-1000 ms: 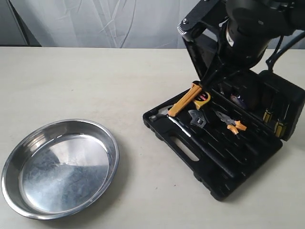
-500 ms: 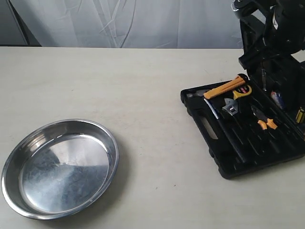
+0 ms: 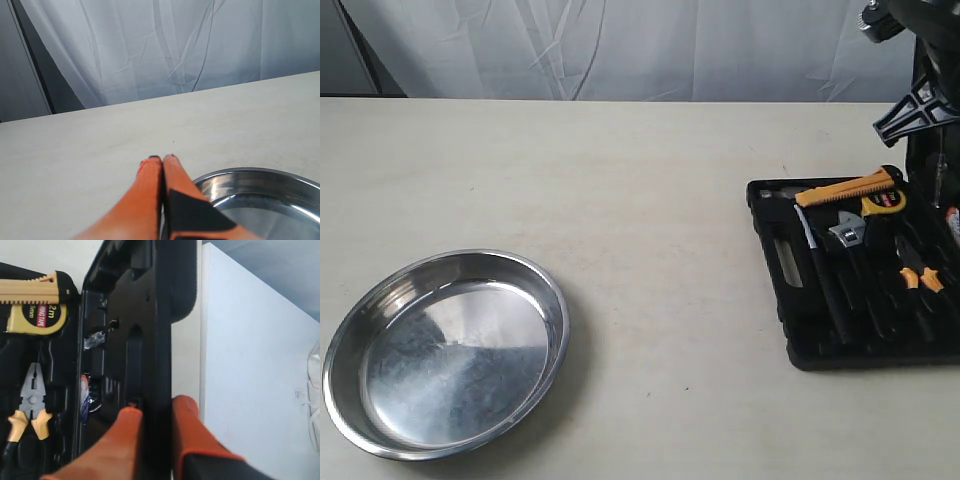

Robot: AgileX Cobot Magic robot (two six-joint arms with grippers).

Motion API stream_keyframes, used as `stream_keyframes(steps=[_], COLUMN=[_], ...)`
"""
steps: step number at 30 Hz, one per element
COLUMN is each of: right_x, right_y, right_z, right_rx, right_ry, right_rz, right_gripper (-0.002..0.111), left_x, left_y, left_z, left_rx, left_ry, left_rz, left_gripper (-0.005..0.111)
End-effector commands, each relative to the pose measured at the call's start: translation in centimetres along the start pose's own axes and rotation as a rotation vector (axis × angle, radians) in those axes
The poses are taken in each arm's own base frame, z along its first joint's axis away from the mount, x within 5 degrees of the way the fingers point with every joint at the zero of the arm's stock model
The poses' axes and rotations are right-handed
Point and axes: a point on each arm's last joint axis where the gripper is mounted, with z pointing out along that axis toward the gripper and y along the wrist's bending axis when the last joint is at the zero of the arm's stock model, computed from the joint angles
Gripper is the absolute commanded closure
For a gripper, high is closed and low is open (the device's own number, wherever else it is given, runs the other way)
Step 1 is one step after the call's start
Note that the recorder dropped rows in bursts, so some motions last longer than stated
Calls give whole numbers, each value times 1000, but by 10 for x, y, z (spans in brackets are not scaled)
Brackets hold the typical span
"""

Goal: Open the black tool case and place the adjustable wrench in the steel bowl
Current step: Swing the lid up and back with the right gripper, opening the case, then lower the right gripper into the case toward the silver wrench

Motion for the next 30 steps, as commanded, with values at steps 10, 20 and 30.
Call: stream_keyframes(steps=[10,20,30], right_x=[9,28,42], right_y=[-50,-70,-80], right_z=[11,36,50], right_rx=[168,104,34], right_ry=[30,168,260], right_rz=[61,189,271], right_gripper=[109,109,56], left_x=[-1,-1,-1], left_y=[0,0,0], left_z=[0,0,0], left_rx=[1,1,1], left_ry=[-3,-3,-3], left_rz=[-2,-2,-2], left_gripper=[106,106,106])
